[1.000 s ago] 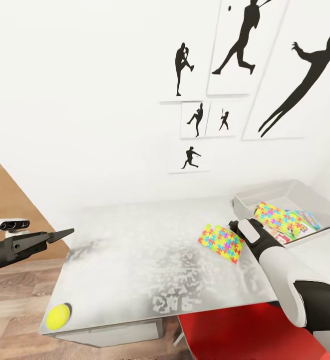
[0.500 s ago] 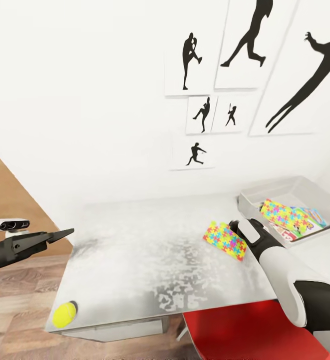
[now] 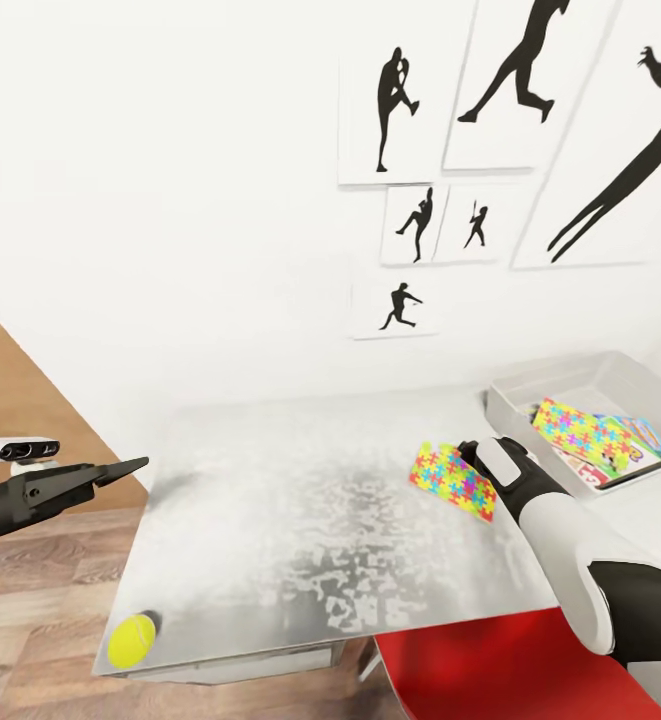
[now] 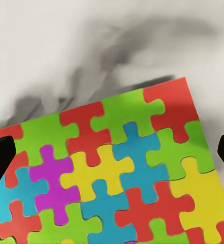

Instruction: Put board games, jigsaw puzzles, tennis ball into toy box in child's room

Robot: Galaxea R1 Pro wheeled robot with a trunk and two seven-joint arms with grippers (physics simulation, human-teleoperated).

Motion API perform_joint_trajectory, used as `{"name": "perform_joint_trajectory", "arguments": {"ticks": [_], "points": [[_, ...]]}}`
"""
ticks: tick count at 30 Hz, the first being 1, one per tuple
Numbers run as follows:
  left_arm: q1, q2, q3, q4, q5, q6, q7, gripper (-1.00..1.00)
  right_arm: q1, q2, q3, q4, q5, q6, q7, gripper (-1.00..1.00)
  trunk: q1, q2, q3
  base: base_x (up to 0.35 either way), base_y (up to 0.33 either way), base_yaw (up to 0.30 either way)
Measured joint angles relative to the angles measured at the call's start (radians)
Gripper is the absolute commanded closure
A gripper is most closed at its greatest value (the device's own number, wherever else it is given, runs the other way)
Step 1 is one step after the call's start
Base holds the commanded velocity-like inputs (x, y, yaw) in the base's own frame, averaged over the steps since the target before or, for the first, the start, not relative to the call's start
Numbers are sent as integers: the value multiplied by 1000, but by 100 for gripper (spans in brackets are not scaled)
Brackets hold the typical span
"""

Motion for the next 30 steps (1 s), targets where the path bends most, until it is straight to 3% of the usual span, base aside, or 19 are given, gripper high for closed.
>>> {"name": "perform_joint_trajectory", "arguments": {"ticks": [30], "points": [[0,0,0,0,-1,-1,0,-100,0,1,0,0,0,0,1,-100,0,0,0,2,24,0]]}}
